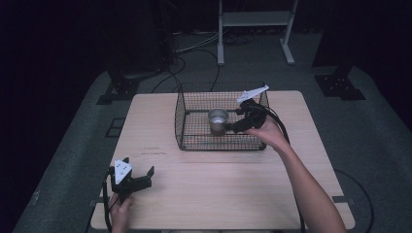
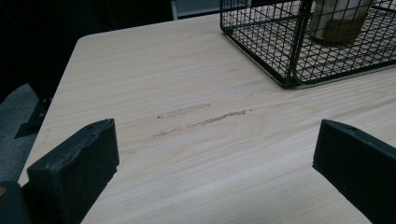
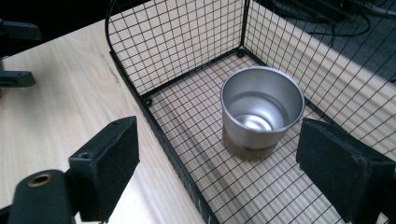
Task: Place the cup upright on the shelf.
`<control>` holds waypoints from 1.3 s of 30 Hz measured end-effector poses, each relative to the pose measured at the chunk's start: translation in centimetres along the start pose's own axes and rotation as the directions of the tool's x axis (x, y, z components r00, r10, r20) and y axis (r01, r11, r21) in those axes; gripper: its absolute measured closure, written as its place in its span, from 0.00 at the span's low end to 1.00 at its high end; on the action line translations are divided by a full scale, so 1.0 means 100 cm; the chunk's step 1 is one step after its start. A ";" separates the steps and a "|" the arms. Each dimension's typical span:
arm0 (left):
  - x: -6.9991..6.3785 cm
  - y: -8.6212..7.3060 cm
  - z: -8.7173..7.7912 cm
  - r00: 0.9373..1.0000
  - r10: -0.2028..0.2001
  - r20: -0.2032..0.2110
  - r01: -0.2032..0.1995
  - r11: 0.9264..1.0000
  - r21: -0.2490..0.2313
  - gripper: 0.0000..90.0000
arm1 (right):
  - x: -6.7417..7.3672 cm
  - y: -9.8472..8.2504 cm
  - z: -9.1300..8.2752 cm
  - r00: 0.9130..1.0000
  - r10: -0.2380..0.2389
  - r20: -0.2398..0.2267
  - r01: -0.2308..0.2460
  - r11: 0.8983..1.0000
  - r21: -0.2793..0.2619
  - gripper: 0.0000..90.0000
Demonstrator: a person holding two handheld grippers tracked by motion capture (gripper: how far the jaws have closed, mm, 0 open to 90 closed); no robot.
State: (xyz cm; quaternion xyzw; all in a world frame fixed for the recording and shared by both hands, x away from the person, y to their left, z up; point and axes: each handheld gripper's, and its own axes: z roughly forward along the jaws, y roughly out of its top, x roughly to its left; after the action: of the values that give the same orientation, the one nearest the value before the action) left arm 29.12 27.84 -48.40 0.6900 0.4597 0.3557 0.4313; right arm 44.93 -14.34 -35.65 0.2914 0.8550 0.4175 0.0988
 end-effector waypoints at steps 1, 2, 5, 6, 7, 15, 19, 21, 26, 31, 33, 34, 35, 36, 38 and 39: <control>0.000 0.000 0.000 1.000 0.000 0.000 0.000 1.000 0.000 0.00 | 0.000 -0.003 -0.001 1.000 0.003 0.000 -0.003 1.000 0.004 0.14; 0.000 0.000 0.000 1.000 0.000 0.000 0.000 1.000 0.000 0.00 | 0.000 -0.005 -0.003 1.000 -0.001 0.005 0.001 1.000 0.006 0.14; 0.000 0.000 0.000 1.000 0.001 0.001 -0.001 1.000 0.002 0.00 | 0.000 -0.013 -0.008 1.000 0.009 0.003 -0.009 1.000 0.002 0.14; 0.000 0.000 0.000 1.000 0.002 0.000 -0.002 1.000 0.001 0.00 | 0.000 -0.015 -0.010 1.000 0.010 0.003 -0.010 1.000 0.001 0.14; 0.000 0.000 0.000 1.000 0.002 0.000 -0.002 1.000 0.001 0.00 | 0.000 -0.015 -0.010 1.000 0.010 0.003 -0.010 1.000 0.001 0.14; 0.001 0.000 0.000 1.000 -0.004 -0.001 0.004 1.000 -0.002 0.00 | 0.001 -0.031 -0.028 1.000 0.027 0.005 -0.026 1.000 -0.017 0.14; 0.000 0.000 0.000 1.000 0.001 0.000 -0.001 1.000 -0.001 0.00 | 0.001 -0.040 -0.034 0.999 0.031 0.007 -0.031 0.999 -0.020 0.14; 0.000 0.000 0.000 1.000 -0.002 0.000 0.002 1.000 -0.002 0.00 | 0.002 -0.044 -0.035 1.000 0.023 0.011 -0.022 1.000 -0.020 0.14; 0.000 0.000 0.000 1.000 0.001 0.000 -0.001 1.000 -0.002 0.00 | 0.005 -0.051 -0.040 1.000 0.026 0.005 -0.026 1.000 -0.013 0.14; 0.001 0.000 0.000 1.000 -0.003 -0.001 0.003 1.000 -0.002 0.00 | 0.009 -0.057 -0.043 1.000 0.024 0.000 -0.024 0.999 -0.023 0.14; 0.001 0.000 0.000 1.000 -0.001 -0.001 0.001 1.000 -0.003 0.00 | 0.010 -0.059 -0.044 1.000 0.019 -0.005 -0.019 1.000 -0.019 0.14; 0.001 0.000 0.000 1.000 0.000 0.000 0.000 1.000 -0.003 0.00 | 0.012 -0.061 -0.044 1.000 0.021 -0.005 -0.021 1.000 -0.019 0.14; 0.001 0.000 0.000 1.000 0.000 0.000 0.000 1.000 -0.003 0.00 | 0.013 -0.062 -0.044 1.000 0.017 -0.008 -0.017 1.000 -0.020 0.14; 0.000 0.000 0.000 1.000 0.001 0.000 -0.001 1.000 -0.002 0.00 | 0.014 -0.064 -0.045 1.000 0.017 -0.009 -0.017 1.000 -0.020 0.14; 0.000 0.000 0.000 1.000 -0.004 0.000 0.004 1.000 -0.004 0.00 | 0.016 -0.068 -0.047 1.000 0.014 -0.014 -0.014 1.000 -0.017 0.14; 0.000 0.000 0.000 1.000 -0.006 0.000 0.006 1.000 -0.005 0.00 | 0.016 -0.070 -0.047 1.000 0.012 -0.018 -0.012 1.000 -0.019 0.14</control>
State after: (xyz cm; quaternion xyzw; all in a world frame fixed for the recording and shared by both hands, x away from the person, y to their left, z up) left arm 29.10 27.88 -48.41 0.6876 0.4608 0.3556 0.4341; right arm 38.75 -19.87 -37.95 0.2919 0.8500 0.4289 0.0913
